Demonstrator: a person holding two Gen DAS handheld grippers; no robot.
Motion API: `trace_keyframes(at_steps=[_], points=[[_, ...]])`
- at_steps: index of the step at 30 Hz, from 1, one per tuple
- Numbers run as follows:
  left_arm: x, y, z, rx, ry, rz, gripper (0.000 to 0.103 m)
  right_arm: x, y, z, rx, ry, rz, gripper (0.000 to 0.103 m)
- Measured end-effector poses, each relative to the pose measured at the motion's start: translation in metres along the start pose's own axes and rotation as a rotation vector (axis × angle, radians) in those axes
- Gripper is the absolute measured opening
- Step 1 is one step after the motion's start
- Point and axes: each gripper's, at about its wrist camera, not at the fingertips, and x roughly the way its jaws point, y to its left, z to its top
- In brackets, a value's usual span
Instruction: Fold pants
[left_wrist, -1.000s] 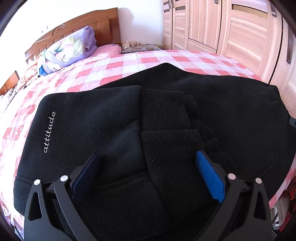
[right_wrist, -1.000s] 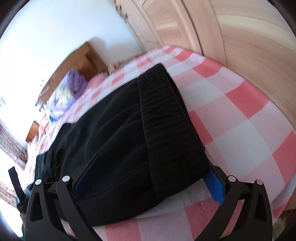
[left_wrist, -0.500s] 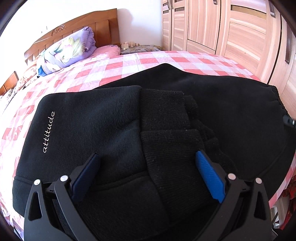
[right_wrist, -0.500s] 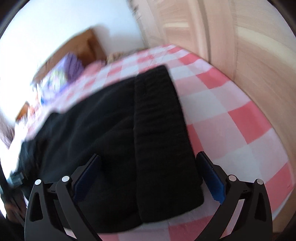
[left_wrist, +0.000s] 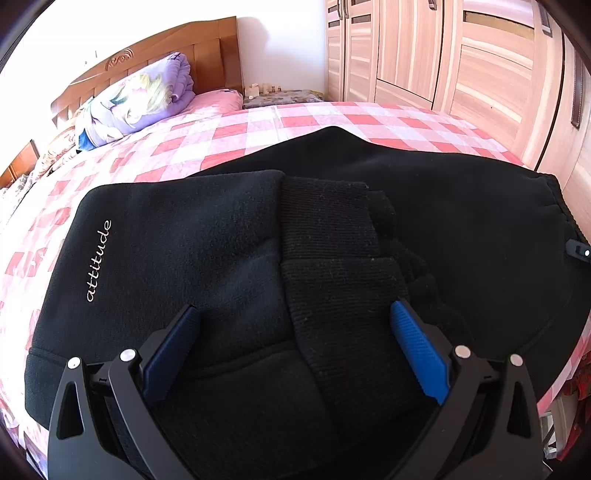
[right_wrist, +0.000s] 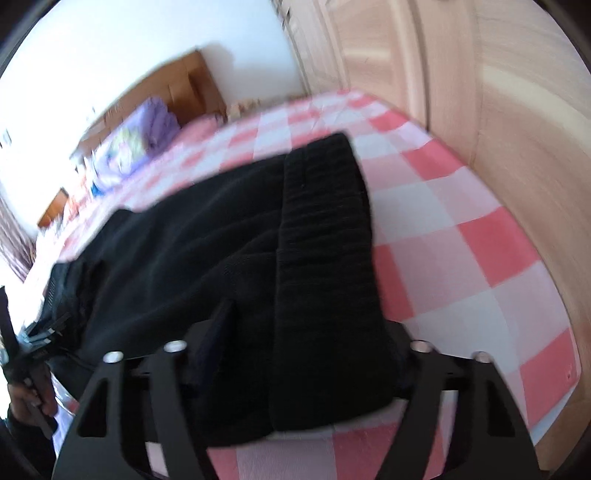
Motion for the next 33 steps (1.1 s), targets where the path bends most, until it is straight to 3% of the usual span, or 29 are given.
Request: trace_keyframes(at_steps=[3, 4, 7, 8, 11, 13, 14, 16, 21, 29, 30, 32, 33], points=[[0.000, 0.000, 0.001, 0.000, 0.001, 0.002, 0.102, -0.022, -0.014, -0.003, 0.075, -0.086, 0.083, 0.038], [0.000, 0.000, 0.001, 0.001, 0.003, 0.002, 0.102, -0.027, -0.016, -0.002, 0.097, -0.108, 0.107, 0.022], [0.000, 0.000, 0.001, 0.000, 0.005, -0.001, 0.102, -0.033, -0.018, 0.006, 0.134, -0.132, 0.151, 0.021], [0.000, 0.000, 0.001, 0.000, 0.004, 0.000, 0.102, -0.029, -0.017, 0.009, 0.119, -0.111, 0.129, 0.022], [0.000, -0.001, 0.000, 0.001, 0.001, -0.002, 0.102, -0.020, -0.027, 0.009, 0.160, -0.060, 0.077, 0.039], [0.001, -0.002, 0.001, 0.002, -0.001, -0.005, 0.102, -0.015, -0.036, 0.005, 0.205, -0.024, 0.098, 0.084], [0.001, -0.001, 0.001, 0.002, -0.001, -0.007, 0.102, -0.017, -0.037, 0.001, 0.211, -0.035, 0.099, 0.097], [0.001, -0.001, 0.002, 0.003, -0.002, -0.011, 0.102, -0.021, -0.033, -0.003, 0.186, -0.018, 0.082, 0.097], [0.001, 0.000, 0.000, 0.001, -0.010, -0.014, 0.102, -0.015, -0.020, -0.015, 0.118, 0.138, 0.066, 0.097], [0.001, 0.000, -0.001, 0.000, -0.018, -0.017, 0.102, 0.018, 0.026, -0.004, -0.035, 0.192, -0.006, 0.099], [0.001, 0.000, -0.001, 0.000, -0.018, -0.018, 0.102, 0.019, 0.028, -0.003, -0.025, 0.183, 0.019, 0.098], [0.001, 0.001, -0.002, 0.000, -0.019, -0.021, 0.102, 0.018, 0.024, -0.004, 0.011, 0.143, 0.060, 0.089], [0.001, 0.001, -0.002, -0.001, -0.021, -0.022, 0.102, 0.014, 0.018, -0.006, 0.028, 0.115, 0.049, 0.067]])
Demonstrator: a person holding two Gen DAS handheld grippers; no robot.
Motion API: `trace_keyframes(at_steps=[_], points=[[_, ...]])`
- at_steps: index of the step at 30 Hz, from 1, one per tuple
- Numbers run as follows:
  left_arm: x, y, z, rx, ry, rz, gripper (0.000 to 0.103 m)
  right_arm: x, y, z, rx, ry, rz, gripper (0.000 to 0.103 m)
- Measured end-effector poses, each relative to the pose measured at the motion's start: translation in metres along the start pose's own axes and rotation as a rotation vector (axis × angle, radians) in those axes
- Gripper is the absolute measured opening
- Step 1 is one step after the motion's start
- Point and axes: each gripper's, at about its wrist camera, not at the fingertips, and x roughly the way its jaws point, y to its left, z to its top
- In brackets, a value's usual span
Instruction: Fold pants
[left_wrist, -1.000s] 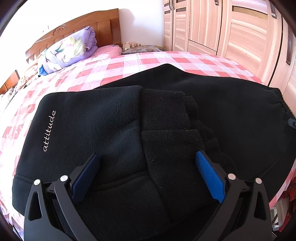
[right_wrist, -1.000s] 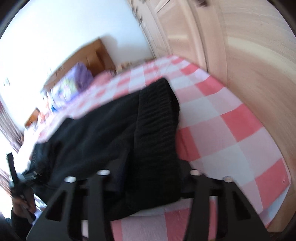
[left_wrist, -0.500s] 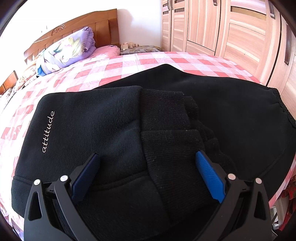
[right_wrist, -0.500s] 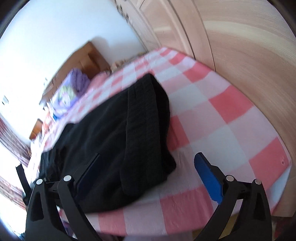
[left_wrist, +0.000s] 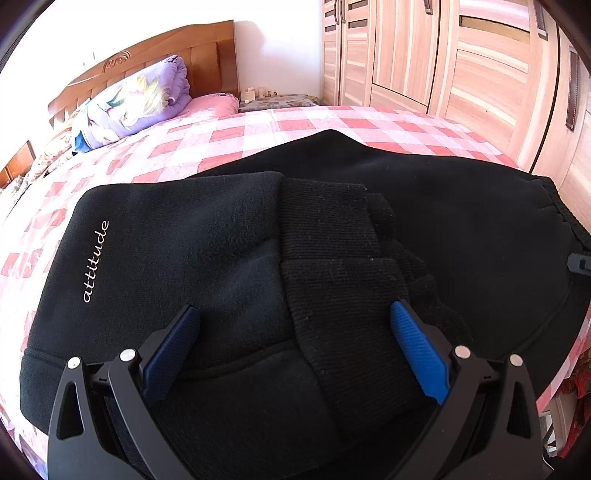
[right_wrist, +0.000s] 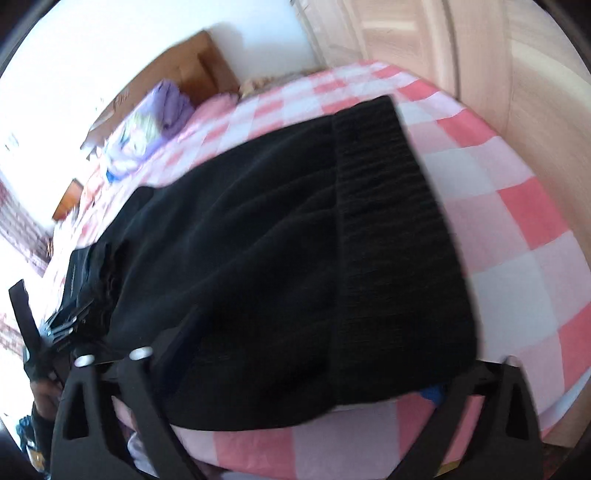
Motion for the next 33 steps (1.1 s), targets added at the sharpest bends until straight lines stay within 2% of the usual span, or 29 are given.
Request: trace_keyframes(at_steps=[1, 3, 5, 7, 10, 14, 17, 19, 21, 23, 25, 27, 28, 29, 31, 32, 33], points=[[-0.001, 0.000, -0.001, -0.001, -0.002, 0.000, 0.102, -0.005, -0.010, -0.002, 0.043, -0.028, 0.019, 0.050], [0.000, 0.000, -0.001, -0.002, -0.005, -0.001, 0.102, -0.010, -0.032, -0.008, 0.148, -0.077, 0.139, 0.044], [0.000, 0.000, -0.001, -0.001, -0.005, -0.002, 0.102, -0.011, -0.036, -0.012, 0.155, -0.105, 0.159, 0.043], [0.000, 0.000, 0.000, 0.000, 0.000, -0.002, 0.102, -0.013, -0.029, -0.014, 0.140, -0.140, 0.146, 0.041], [0.000, 0.000, 0.000, 0.001, 0.000, -0.002, 0.102, -0.027, -0.015, -0.010, 0.142, -0.214, 0.178, 0.038], [0.000, 0.000, 0.000, 0.000, -0.001, -0.004, 0.102, -0.051, 0.031, 0.001, 0.056, -0.318, 0.226, 0.038], [-0.005, 0.002, -0.001, -0.010, -0.001, -0.012, 0.102, -0.054, 0.073, 0.013, -0.038, -0.355, 0.267, 0.038], [-0.013, 0.004, -0.002, 0.000, -0.009, -0.010, 0.102, -0.050, 0.104, 0.020, -0.095, -0.349, 0.286, 0.038], [-0.030, 0.010, -0.004, 0.005, -0.049, 0.026, 0.102, -0.040, 0.142, 0.027, -0.171, -0.334, 0.312, 0.038], [-0.046, 0.026, -0.005, -0.029, -0.081, 0.027, 0.102, -0.029, 0.179, 0.028, -0.260, -0.324, 0.318, 0.038], [-0.060, 0.053, -0.003, -0.122, -0.092, -0.037, 0.102, -0.008, 0.225, 0.020, -0.375, -0.304, 0.314, 0.038], [-0.067, 0.094, 0.003, -0.292, -0.079, -0.217, 0.101, 0.011, 0.256, 0.006, -0.464, -0.294, 0.292, 0.038], [-0.067, 0.115, 0.008, -0.381, -0.053, -0.360, 0.101, 0.019, 0.268, -0.003, -0.516, -0.294, 0.261, 0.038], [-0.064, 0.125, 0.013, -0.419, -0.029, -0.468, 0.101, 0.033, 0.283, -0.018, -0.584, -0.286, 0.211, 0.038], [-0.054, 0.131, 0.026, -0.435, 0.031, -0.660, 0.101, 0.054, 0.291, -0.035, -0.653, -0.260, 0.159, 0.037], [-0.045, 0.126, 0.038, -0.416, 0.080, -0.708, 0.101, 0.062, 0.295, -0.044, -0.684, -0.248, 0.135, 0.037], [-0.038, 0.121, 0.045, -0.391, 0.110, -0.704, 0.101, 0.069, 0.297, -0.053, -0.719, -0.254, 0.106, 0.038]])
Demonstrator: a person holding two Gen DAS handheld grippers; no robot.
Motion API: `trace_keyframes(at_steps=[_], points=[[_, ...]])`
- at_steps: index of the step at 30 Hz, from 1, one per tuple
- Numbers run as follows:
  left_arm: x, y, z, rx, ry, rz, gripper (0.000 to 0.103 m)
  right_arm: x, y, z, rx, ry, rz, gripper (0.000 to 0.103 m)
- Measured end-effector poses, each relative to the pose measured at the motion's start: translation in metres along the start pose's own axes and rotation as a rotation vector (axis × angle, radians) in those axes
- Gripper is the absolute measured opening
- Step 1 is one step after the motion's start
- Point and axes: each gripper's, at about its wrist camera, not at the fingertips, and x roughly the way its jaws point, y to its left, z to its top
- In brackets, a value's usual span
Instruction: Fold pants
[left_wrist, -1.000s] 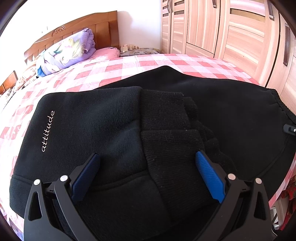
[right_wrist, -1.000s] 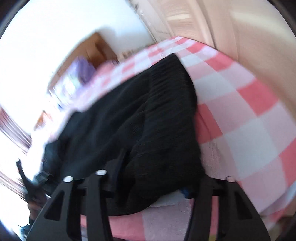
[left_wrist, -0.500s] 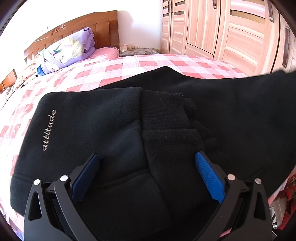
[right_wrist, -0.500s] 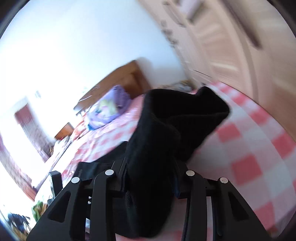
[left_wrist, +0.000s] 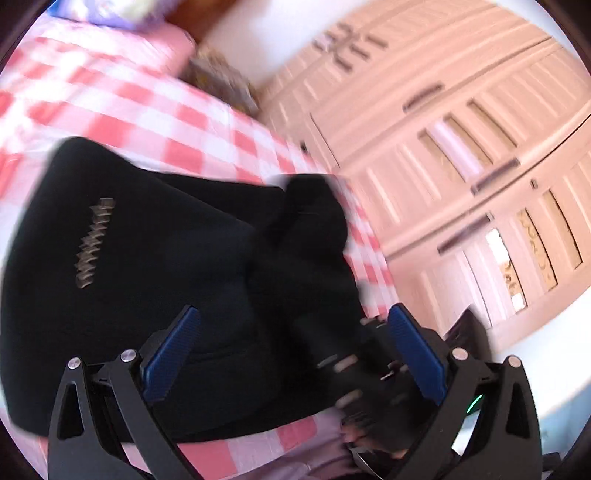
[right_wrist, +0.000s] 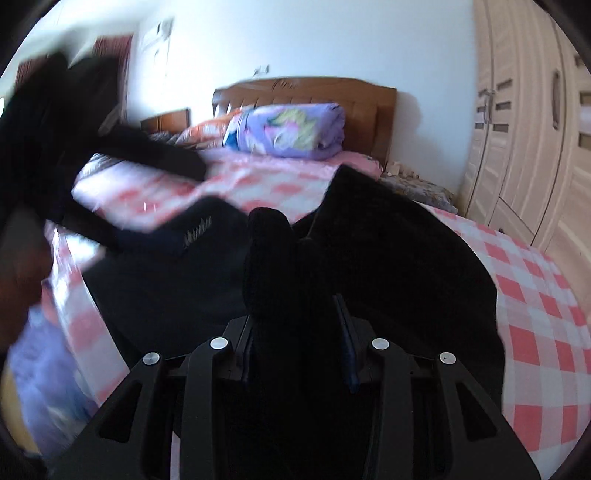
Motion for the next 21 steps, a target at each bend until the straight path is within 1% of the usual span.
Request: trace_keyframes(at_steps=[2, 5, 6, 8, 10, 11, 12, 13, 14, 15, 16, 17, 18, 19, 20, 21], points=[[0.026, -0.006, 0.014, 0.025, 0.077, 0.029, 0.101, -0.001, 0.012, -0.004, -0.078, -0.020, -0.058, 0.037], [0.066, -0.011, 0.026, 0.009, 0.196, 0.028, 0.101, -0.011, 0.005, -0.002, -0.082, -0.043, -0.070, 0.037], [0.075, -0.014, 0.027, 0.014, 0.218, 0.031, 0.101, -0.015, 0.001, -0.004, -0.086, -0.053, -0.082, 0.037], [0.085, -0.024, 0.024, 0.034, 0.234, 0.019, 0.101, -0.022, 0.002, -0.008, -0.121, -0.086, -0.126, 0.037], [0.092, -0.034, 0.021, 0.039, 0.257, -0.028, 0.101, -0.026, 0.011, -0.013, -0.184, -0.112, -0.179, 0.037], [0.098, -0.044, 0.022, 0.062, 0.269, -0.025, 0.101, -0.028, 0.015, -0.015, -0.214, -0.129, -0.210, 0.037], [0.102, -0.052, 0.022, 0.090, 0.280, 0.003, 0.101, -0.029, 0.019, -0.016, -0.227, -0.136, -0.230, 0.038], [0.107, -0.059, 0.024, 0.117, 0.297, 0.027, 0.101, -0.029, 0.020, -0.016, -0.236, -0.137, -0.246, 0.041], [0.115, -0.066, 0.025, 0.140, 0.328, 0.053, 0.101, -0.029, 0.017, -0.016, -0.235, -0.134, -0.252, 0.042], [0.121, -0.070, 0.026, 0.153, 0.363, 0.074, 0.101, -0.030, 0.013, -0.017, -0.226, -0.131, -0.248, 0.047], [0.128, -0.072, 0.025, 0.162, 0.396, 0.087, 0.101, -0.033, 0.007, -0.017, -0.216, -0.134, -0.206, 0.073], [0.135, -0.071, 0.025, 0.163, 0.430, 0.096, 0.101, -0.038, 0.003, -0.018, -0.215, -0.140, -0.167, 0.085], [0.143, -0.067, 0.025, 0.150, 0.457, 0.101, 0.100, -0.047, -0.001, -0.021, -0.229, -0.159, -0.146, 0.092], [0.148, -0.060, 0.025, 0.131, 0.473, 0.109, 0.100, -0.058, -0.004, -0.026, -0.250, -0.181, -0.164, 0.092], [0.148, -0.052, 0.022, 0.109, 0.482, 0.118, 0.100, -0.065, -0.008, -0.031, -0.261, -0.185, -0.180, 0.092], [0.150, -0.047, 0.021, 0.096, 0.469, 0.113, 0.100, -0.076, -0.019, -0.039, -0.257, -0.188, -0.199, 0.092]])
